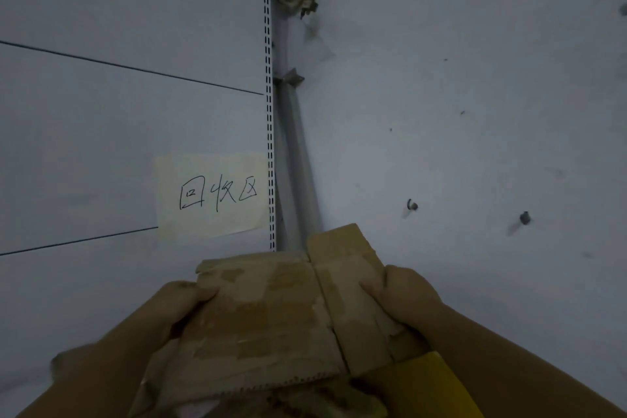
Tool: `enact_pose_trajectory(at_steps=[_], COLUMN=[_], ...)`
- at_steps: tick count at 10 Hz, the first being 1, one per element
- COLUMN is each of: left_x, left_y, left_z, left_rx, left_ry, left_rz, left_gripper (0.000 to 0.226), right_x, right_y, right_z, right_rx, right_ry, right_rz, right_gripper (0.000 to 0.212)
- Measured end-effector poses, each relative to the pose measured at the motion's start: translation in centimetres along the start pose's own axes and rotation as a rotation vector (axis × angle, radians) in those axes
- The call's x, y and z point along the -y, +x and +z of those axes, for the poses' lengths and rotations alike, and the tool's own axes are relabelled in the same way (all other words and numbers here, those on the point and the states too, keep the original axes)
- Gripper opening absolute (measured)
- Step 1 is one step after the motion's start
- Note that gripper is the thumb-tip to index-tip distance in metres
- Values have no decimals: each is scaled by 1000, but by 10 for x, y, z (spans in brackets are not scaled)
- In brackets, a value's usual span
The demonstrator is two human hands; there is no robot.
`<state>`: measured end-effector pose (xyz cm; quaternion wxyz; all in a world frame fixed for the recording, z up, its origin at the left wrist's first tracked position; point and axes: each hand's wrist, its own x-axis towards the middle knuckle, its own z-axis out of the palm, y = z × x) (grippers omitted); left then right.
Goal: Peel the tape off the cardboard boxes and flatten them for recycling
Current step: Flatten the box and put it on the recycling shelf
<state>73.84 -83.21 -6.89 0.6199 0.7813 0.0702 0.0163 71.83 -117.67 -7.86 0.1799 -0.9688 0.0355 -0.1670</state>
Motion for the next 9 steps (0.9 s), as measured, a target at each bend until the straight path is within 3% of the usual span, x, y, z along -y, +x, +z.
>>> enact_pose_trajectory(at_steps=[2, 4, 5, 6, 7, 8, 9], left_x=[20, 47, 56, 69, 81, 77, 59], left_y=[16, -8, -17, -20, -16, -18, -20], left_z=[-21, -39, -26, -5, 3, 4, 2], left_rx=[-238, -706, -680, -475, -341, -330, -324], left_ry=[80, 404, 704, 1002, 1112, 1100, 1145], left_rz=[-41, -113, -88, -110, -253, -274, -222], left_gripper=[32, 64, 50, 43, 58, 61, 49], right_x=[27, 87, 96, 96, 85, 76, 71], right_y=[78, 110, 120, 129, 138, 138, 125], right_z=[53, 107, 136, 171, 180, 154, 87], right_rx=[3, 80, 146, 159, 246, 212, 14], right_ry=[96, 179, 90, 72, 239, 346, 851], right_rz=[-238, -467, -444, -469, -545, -723, -904], right_gripper=[49, 42, 30, 30, 27, 25, 22])
